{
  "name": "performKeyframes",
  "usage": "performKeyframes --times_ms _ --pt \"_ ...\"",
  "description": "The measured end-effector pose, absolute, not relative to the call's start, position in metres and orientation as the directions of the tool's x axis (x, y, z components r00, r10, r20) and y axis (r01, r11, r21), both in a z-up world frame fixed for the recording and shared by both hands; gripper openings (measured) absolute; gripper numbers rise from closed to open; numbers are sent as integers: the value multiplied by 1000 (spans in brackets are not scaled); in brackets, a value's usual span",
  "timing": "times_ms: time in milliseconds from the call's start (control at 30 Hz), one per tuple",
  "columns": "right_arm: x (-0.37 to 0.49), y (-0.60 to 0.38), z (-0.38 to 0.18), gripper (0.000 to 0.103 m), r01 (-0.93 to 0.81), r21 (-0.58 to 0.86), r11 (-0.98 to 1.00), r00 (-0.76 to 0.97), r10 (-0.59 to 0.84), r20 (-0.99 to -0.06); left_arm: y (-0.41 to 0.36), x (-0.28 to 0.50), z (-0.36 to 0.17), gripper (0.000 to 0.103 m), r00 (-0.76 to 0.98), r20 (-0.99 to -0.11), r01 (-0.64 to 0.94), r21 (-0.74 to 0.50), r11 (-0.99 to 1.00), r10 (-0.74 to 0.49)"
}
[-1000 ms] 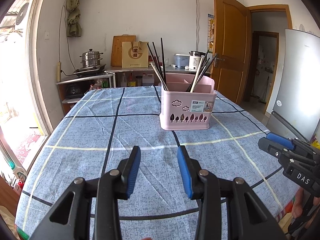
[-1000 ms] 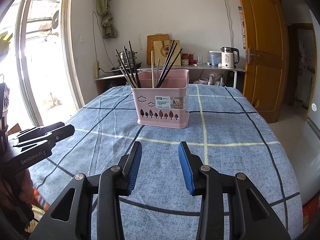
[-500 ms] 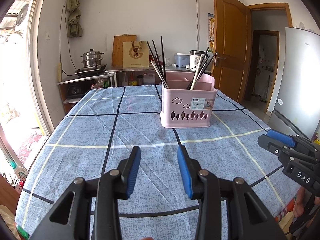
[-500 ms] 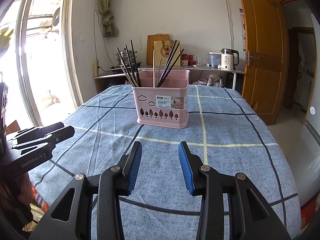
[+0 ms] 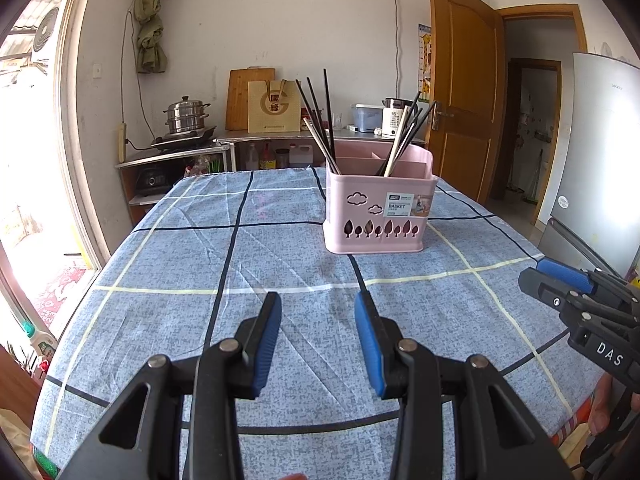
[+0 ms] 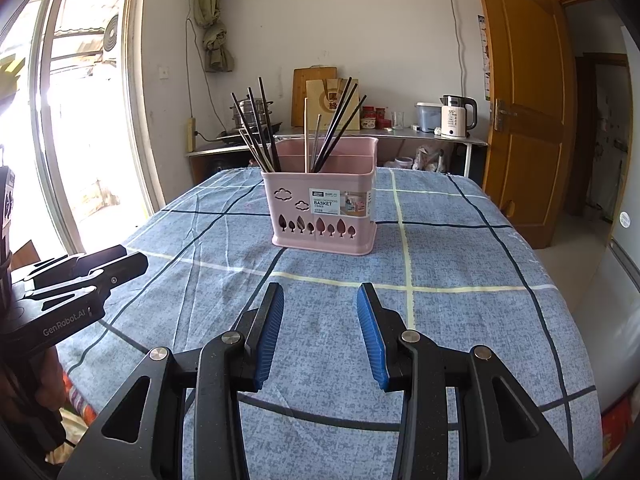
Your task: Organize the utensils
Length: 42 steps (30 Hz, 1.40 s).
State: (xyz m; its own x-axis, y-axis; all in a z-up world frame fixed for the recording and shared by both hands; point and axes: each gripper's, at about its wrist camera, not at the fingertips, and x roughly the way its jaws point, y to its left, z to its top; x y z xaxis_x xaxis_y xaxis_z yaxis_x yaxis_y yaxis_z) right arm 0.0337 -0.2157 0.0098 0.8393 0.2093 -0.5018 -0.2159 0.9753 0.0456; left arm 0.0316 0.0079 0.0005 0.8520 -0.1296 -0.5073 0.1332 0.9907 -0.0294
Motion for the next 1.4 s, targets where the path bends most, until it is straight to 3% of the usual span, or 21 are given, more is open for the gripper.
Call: performKeyframes --times_ms 1400 --pt "36 -214 8 39 -217 46 975 833 210 -512 6 34 -3 40 851 -513 119 -13 993 -109"
